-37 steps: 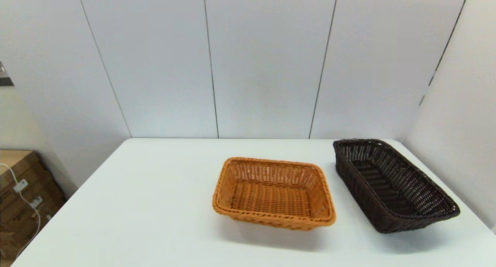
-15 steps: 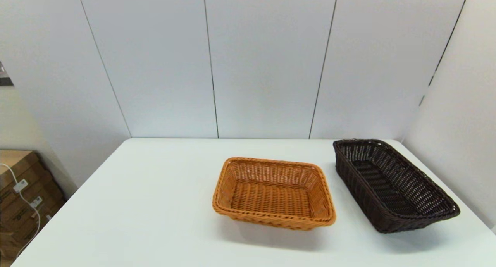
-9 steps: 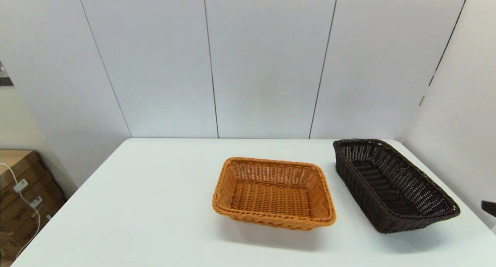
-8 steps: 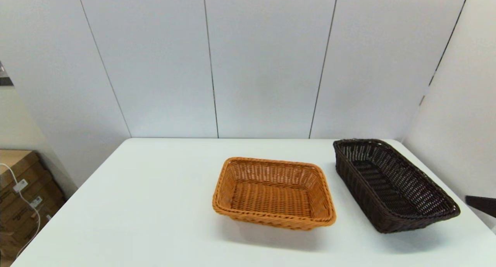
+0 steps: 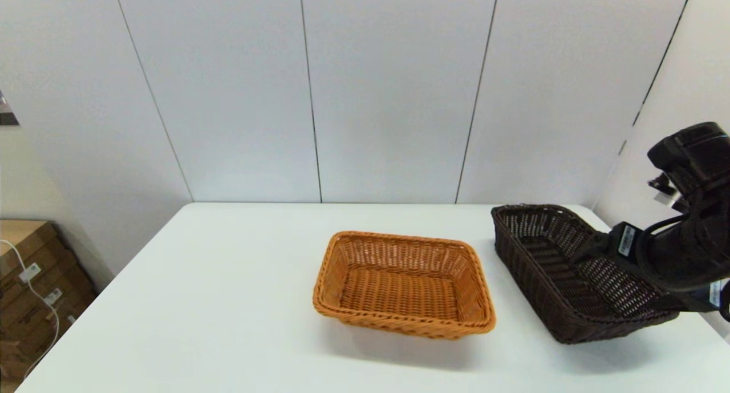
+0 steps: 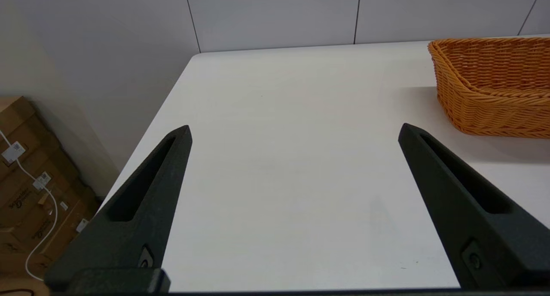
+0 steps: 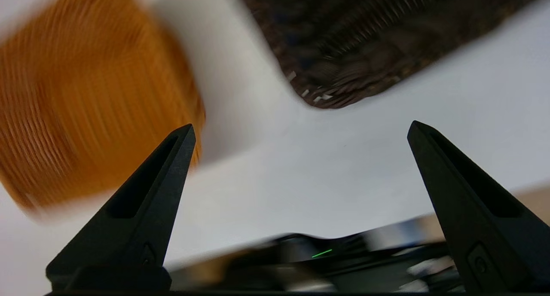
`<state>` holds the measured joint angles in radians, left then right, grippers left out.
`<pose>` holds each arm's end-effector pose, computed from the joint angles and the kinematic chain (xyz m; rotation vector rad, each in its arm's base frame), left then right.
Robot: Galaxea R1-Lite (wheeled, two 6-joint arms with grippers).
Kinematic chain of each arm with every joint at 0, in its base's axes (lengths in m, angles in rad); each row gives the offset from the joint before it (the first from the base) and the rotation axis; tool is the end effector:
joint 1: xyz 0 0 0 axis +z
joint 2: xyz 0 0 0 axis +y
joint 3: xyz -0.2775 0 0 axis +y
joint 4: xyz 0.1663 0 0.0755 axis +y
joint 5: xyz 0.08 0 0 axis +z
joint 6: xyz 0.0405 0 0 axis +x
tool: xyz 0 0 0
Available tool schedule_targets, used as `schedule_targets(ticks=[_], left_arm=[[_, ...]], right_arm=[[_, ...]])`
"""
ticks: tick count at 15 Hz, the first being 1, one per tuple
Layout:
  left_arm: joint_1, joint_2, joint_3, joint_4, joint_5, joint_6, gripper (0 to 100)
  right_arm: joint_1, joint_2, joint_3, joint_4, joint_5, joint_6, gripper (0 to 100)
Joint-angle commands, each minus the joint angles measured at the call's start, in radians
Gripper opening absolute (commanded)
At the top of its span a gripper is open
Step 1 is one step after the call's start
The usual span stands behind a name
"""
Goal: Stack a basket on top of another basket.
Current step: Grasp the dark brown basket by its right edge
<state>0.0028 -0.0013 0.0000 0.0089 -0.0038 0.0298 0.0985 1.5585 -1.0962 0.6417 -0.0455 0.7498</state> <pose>0.0092 -0.0001 0.0744 0.0298 0.0076 -0.0011 0.2324 0.0211 0.1633 0.5920 1.0594 -0.3650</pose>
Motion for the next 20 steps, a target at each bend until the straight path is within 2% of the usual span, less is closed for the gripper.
schedule_targets(ticks=[1, 3, 5, 13, 17, 20], left_arm=[[0.000, 0.001, 0.002, 0.000, 0.001, 0.001, 100], [0.000, 0.001, 0.002, 0.000, -0.001, 0.001, 100], [0.000, 0.001, 0.002, 0.000, 0.001, 0.001, 100], [0.000, 0.001, 0.002, 0.000, 0.001, 0.001, 100], [0.000, 0.001, 0.002, 0.000, 0.001, 0.001, 100], [0.000, 0.001, 0.002, 0.000, 0.001, 0.001, 100]], right_arm=[[-0.187, 0.118, -0.064, 0.033, -0.002, 0.257, 100], [-0.275, 0.135, -0.064, 0.033, 0.001, 0.278, 100], [-0.310, 0.178, -0.062, 0.035, 0.007, 0.287, 100], [-0.312, 0.267, -0.002, 0.024, -0.004, 0.312, 100], [-0.307, 0.347, 0.024, -0.030, 0.006, 0.318, 100], [-0.307, 0.367, 0.024, -0.030, 0.033, 0.319, 100]])
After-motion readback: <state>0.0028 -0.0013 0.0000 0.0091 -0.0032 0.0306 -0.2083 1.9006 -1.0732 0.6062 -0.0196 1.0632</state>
